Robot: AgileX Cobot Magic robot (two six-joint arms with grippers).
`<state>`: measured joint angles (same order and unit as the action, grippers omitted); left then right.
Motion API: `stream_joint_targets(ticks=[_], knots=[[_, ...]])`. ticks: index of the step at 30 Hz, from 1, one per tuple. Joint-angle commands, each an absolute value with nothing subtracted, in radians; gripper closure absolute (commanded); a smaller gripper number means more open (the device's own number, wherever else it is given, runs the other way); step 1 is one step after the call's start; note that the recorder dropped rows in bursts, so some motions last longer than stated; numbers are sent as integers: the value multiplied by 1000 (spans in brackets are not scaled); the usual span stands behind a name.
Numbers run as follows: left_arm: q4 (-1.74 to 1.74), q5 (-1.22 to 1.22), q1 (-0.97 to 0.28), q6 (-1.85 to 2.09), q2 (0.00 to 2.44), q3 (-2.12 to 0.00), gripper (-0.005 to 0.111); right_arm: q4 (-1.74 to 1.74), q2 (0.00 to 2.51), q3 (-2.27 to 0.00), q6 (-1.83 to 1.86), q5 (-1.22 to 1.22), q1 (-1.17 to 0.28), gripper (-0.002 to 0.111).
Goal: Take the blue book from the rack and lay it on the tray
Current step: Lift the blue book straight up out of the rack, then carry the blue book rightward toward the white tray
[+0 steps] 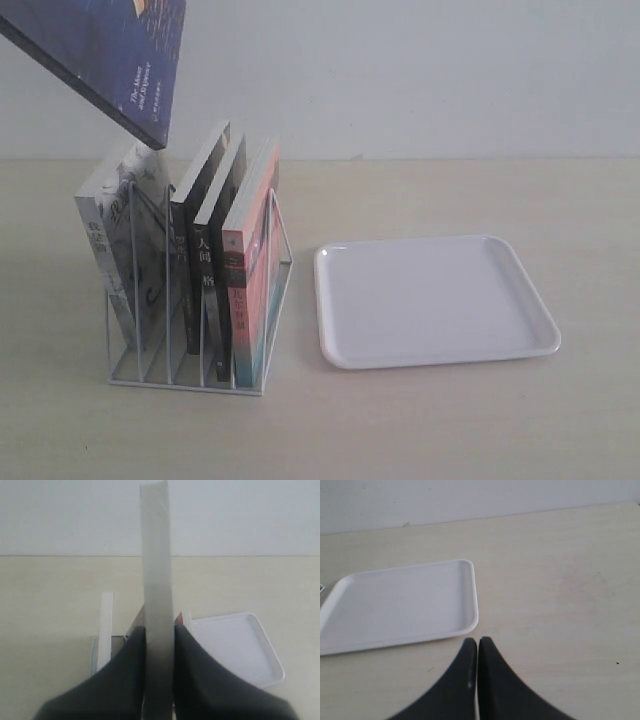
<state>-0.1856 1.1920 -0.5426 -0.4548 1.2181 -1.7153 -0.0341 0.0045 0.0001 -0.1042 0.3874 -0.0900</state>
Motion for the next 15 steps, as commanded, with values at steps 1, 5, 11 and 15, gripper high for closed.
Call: stream_joint_targets(ticks=[1, 5, 11, 15], knots=[[-152, 1106, -540, -464, 1184, -1711, 98, -32, 0, 0, -95, 379, -90, 108], [-141, 1087, -540, -464, 1180, -1710, 98, -32, 0, 0, -95, 379, -90, 108], [-86, 1056, -540, -462, 1176, -1699, 98, -32, 0, 0, -95, 379, -90, 108], [-69, 1050, -540, -462, 1156, -1697, 98, -32, 0, 0, -95, 379, -90, 108]])
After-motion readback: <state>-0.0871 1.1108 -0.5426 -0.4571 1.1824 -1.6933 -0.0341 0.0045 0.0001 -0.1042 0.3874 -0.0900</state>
